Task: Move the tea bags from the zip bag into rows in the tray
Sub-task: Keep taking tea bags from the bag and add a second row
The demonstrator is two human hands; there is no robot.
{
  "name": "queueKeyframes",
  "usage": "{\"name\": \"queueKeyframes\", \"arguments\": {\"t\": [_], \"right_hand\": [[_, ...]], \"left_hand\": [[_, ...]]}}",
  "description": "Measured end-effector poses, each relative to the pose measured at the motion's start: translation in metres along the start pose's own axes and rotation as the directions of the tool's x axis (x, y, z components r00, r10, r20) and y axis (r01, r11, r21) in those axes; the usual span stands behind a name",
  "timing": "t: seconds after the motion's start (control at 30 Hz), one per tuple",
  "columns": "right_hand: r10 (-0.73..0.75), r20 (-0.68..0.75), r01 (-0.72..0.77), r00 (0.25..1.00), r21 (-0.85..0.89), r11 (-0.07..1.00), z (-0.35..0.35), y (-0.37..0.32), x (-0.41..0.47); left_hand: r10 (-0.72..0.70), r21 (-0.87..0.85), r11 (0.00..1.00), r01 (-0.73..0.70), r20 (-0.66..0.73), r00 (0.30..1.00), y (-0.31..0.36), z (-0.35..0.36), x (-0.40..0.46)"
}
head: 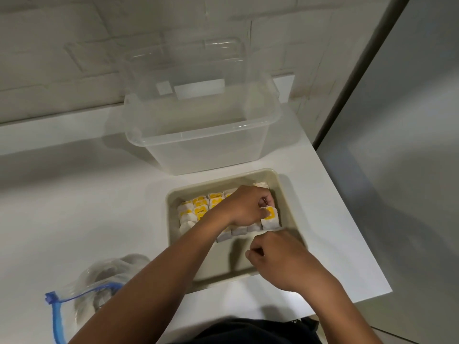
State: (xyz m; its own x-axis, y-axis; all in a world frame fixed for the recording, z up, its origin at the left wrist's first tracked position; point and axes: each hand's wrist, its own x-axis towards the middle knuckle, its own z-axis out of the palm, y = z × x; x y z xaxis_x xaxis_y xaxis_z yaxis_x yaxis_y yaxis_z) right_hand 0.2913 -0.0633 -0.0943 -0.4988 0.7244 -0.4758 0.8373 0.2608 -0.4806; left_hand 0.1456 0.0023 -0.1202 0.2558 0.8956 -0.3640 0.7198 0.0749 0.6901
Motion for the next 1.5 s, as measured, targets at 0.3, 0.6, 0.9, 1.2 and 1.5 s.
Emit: {"name": "queueKeyframes", "arguments": {"t": [0.3,0.6,0.9,1.2,1.5], "right_hand": [[0.006,-0.007,-0.005,1.000,0.026,1.000,-0.002,0.008,0.003],[-0.036,0.024,0.036,0.999,0.009,0.999,-0.004,0.003,0.003],[-0.008,0.058,0.010,0.998,-0.039,0.999,-0.006,0.001,0.002],[0.082,-0.071,-0.091,0.994,-0.133,0.987,-0.003,0.001,0.018],[0.134,-0.055,-0.140,0.989,-0.142,0.980,0.001,0.005,0.033]], "left_hand": [[0.024,0.184,0.983,-0.012,-0.061,0.998,-0.004,0.013,0.009],[0.022,0.372,0.925,0.073,-0.244,0.970,-0.007,0.017,0.011],[0.069,0.436,0.896,0.083,-0.322,0.944,-0.010,0.019,0.010],[0.051,0.393,0.913,0.113,-0.382,0.923,-0.012,0.004,-0.005],[-0.085,0.268,0.938,0.219,-0.435,0.897,-0.016,-0.015,-0.058]]}}
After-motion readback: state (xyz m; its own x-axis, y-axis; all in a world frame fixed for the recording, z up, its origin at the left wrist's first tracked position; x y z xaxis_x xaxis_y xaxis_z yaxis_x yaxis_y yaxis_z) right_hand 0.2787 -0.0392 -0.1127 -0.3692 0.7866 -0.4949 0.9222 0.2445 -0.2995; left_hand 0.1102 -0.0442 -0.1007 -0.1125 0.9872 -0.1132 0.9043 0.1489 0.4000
